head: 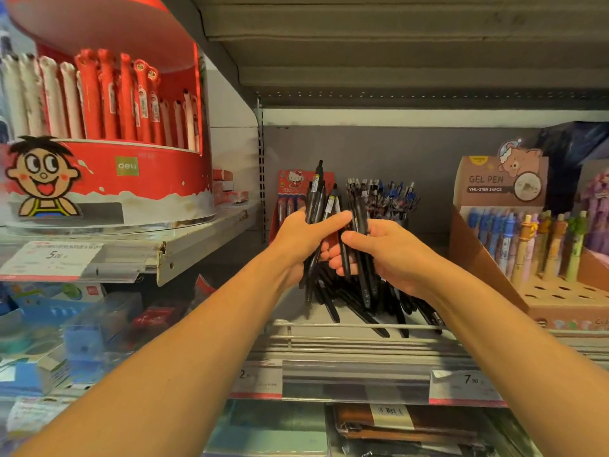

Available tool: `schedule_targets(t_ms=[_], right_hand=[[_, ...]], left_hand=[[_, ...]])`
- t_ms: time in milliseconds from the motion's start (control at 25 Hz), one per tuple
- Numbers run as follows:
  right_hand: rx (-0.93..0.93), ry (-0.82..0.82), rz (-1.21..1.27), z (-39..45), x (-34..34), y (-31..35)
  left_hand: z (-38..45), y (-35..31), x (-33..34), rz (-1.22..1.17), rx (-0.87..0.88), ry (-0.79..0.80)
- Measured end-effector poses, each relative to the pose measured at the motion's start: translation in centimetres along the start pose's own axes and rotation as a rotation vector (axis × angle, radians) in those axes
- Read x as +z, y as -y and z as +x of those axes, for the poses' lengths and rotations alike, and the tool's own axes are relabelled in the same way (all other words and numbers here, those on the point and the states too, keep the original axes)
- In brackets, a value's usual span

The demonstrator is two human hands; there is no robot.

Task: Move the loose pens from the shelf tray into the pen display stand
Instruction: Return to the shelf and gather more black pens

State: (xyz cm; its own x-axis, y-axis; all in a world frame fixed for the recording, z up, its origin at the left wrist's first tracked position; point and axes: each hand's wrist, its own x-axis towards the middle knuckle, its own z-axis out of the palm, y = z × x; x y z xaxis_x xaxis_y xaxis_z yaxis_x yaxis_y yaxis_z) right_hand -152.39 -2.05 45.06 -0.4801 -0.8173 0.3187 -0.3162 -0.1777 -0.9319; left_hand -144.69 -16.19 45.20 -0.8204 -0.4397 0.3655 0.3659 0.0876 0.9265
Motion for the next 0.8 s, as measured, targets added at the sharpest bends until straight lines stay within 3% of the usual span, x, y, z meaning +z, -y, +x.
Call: schedule_targets(t_ms=[320, 520, 720, 800], right_hand=[[0.106, 0.070, -0.097, -0.4, -0.9, -0.4], [0.101, -0.041, -0.175, -0.4, -1.2, -1.4], [-0.153, -0.282, -0.596, 0.0, -0.6, -0.3], [-0.270, -0.311, -0.639, 0.1, 0.4, 1.0]], left_hand=[[-0.5, 0.0, 0.6, 0.148, -0.030, 0.003], [-0.8, -0.3, 1.4, 0.313, 0.139, -0.096], [-1.3, -2.2, 0.6, 0.502, 0.338, -0.246], [-2.0, -3.8, -0.3, 0.511, 0.433, -0.283]])
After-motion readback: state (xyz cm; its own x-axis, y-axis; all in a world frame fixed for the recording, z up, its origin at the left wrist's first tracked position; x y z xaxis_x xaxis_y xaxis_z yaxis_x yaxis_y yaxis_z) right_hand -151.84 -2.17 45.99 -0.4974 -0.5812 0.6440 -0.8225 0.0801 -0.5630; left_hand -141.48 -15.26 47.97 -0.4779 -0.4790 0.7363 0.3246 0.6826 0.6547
